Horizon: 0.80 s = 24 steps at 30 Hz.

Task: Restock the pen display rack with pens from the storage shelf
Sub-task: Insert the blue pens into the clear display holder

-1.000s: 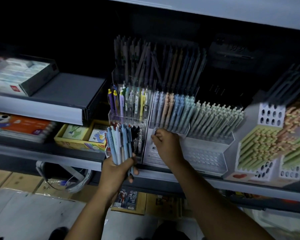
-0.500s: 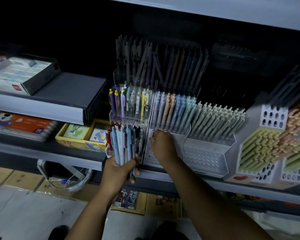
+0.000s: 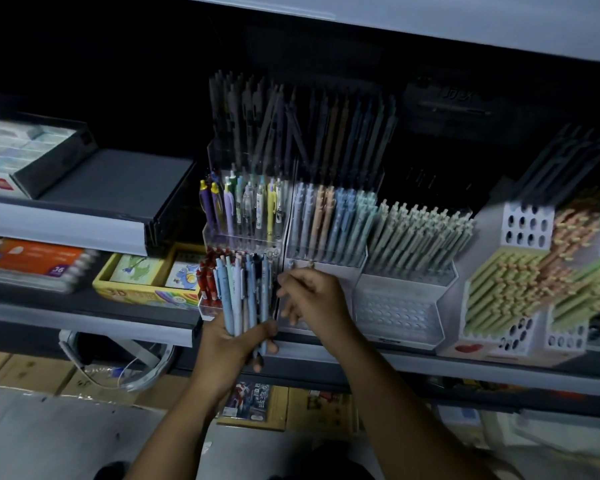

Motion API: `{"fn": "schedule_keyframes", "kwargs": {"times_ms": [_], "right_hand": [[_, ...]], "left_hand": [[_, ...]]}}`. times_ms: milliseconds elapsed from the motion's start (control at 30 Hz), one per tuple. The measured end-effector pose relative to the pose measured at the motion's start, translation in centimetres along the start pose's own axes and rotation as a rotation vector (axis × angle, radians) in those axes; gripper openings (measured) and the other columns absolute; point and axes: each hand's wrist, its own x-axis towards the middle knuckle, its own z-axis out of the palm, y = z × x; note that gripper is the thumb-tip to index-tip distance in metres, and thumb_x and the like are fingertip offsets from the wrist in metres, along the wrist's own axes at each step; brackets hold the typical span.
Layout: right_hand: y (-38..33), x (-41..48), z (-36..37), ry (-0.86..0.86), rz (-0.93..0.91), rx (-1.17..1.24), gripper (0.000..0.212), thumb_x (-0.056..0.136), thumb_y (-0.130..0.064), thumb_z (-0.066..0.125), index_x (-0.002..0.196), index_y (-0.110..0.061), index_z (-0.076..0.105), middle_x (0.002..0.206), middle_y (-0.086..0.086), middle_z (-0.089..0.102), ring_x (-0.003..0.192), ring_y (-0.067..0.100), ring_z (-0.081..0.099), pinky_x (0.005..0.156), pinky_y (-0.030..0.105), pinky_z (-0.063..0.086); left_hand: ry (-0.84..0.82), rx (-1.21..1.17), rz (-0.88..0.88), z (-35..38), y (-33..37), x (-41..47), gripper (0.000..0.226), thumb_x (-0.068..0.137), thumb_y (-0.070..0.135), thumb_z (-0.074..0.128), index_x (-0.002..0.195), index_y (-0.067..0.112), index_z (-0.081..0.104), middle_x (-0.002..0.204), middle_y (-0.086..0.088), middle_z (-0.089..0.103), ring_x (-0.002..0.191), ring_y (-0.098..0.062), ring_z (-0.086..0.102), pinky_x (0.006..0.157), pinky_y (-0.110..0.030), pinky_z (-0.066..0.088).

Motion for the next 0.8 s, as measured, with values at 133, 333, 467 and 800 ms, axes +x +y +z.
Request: {"fn": "schedule_keyframes", "kwargs": {"times_ms": [133,333,467,800], "right_hand": [[-0.3,-0.8,-0.3,-0.047,-0.010,0.063,0.006,0.095,-0.018,0.071,0.090,-0.016,0.074,0.071,0.016,0.070,0.053,0.030,0.058,0.048,0.032,0.048],[0.0,-1.0,-1.5,0.055,0.040,0.114,0.010,0.093,-0.009,0.071,0.088,-0.002,0.067,0.065,0.020,0.066,0.051,0.029,0.060,0.047,0.032,0.052],[0.0,-0.7,-3.0,0.185,0.044,0.223,0.014,0.097,-0.008,0.065,0.095,0.005,0.066,0.074,0.023,0.070,0.056,0.029,0.067,0.051,0.034,0.057],[2.9,0.7,-6.9,0.584,-0.200,-0.113,0.010,0.098,-0.014,0.066,0.089,-0.010,0.064,0.079,0.003,0.073,0.067,0.009,0.074,0.066,0.038,0.064]], "left_hand": [[-0.054,0.017,-0.009,0.4,-0.1,-0.1,0.019,0.090,0.004,0.073,0.108,0.000,0.068,0.087,-0.025,0.073,0.068,-0.034,0.071,0.040,-0.027,0.045],[-0.094,0.030,0.001,1.5,-0.3,0.1,0.022,0.093,0.009,0.069,0.110,-0.005,0.067,0.091,-0.025,0.075,0.061,-0.034,0.068,0.040,-0.029,0.047],[-0.090,-0.006,-0.003,2.0,-0.3,0.7,0.021,0.095,0.007,0.068,0.106,-0.010,0.064,0.087,-0.025,0.075,0.051,-0.026,0.061,0.038,-0.028,0.047],[-0.084,0.046,0.023,2.3,-0.8,0.9,0.019,0.095,0.008,0.068,0.102,-0.008,0.061,0.063,-0.027,0.060,0.048,-0.030,0.057,0.041,-0.029,0.049]]}}
